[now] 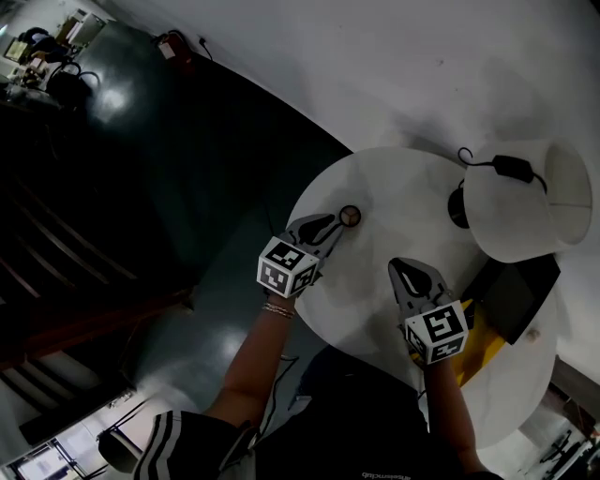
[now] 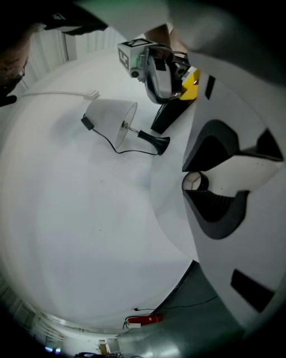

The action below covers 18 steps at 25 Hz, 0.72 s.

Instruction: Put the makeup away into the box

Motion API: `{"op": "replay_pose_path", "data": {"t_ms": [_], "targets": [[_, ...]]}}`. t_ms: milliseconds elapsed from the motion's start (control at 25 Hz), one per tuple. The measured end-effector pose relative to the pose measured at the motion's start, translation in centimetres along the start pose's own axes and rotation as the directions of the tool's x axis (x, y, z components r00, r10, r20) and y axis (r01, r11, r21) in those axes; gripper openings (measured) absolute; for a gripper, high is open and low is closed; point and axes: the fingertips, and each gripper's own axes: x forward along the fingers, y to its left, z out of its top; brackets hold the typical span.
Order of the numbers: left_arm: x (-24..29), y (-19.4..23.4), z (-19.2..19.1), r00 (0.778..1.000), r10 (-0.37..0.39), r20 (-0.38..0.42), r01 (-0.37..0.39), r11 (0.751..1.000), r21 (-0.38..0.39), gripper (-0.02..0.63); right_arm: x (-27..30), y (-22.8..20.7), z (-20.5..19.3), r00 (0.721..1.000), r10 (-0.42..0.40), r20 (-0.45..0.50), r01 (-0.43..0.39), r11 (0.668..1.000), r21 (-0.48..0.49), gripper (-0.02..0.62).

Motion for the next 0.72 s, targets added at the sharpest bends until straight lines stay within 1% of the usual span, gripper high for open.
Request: {"op": "replay_pose_path", "data": {"t_ms": [80, 240, 320, 400, 520, 720], "targets": [[0.4, 0.1, 0.0, 1.000, -0.008, -0.003, 0.008, 1.000, -0.007, 0.129, 0.3, -0.2, 0.2, 1.000, 0.007, 0.000, -0.007, 1.000, -0.009, 0.031], [1.4, 0.3, -0.2, 0.999, -0.015, -0.033, 0.016, 1.000, 0.022, 0.172, 1.1, -0.7, 0.0, 1.000, 0.014, -0.006, -0.014, 1.000, -0.010, 0.030], [1.5, 0.3, -0.7, 0.998, -0.006, -0.065, 0.008, 0.999, 0.041, 0.199, 1.2, -0.7, -0.3, 1.000, 0.010, -0.017, -0.010, 1.000, -0.007, 0.031], [1.7, 0.4, -1.2, 0.994, 0.006, -0.105, 0.002, 0.997, 0.076, 0.232, 1.5, -0.6, -0.2, 1.000, 0.013, -0.020, -0.013, 1.000, -0.010, 0.031], [2.6, 0.6, -1.4, 0.989, 0.014, -0.144, 0.002, 0.993, 0.115, 0.238, 1.8, -0.8, 0.6, 1.000, 0.019, -0.008, -0.019, 1.000, -0.011, 0.031], [3.2, 0.5, -2.1, 0.981, 0.025, -0.194, 0.001, 0.991, 0.135, 0.238, 1.7, -1.1, 0.7, 1.000, 0.016, 0.004, -0.016, 1.000, 0.012, 0.031]]}}
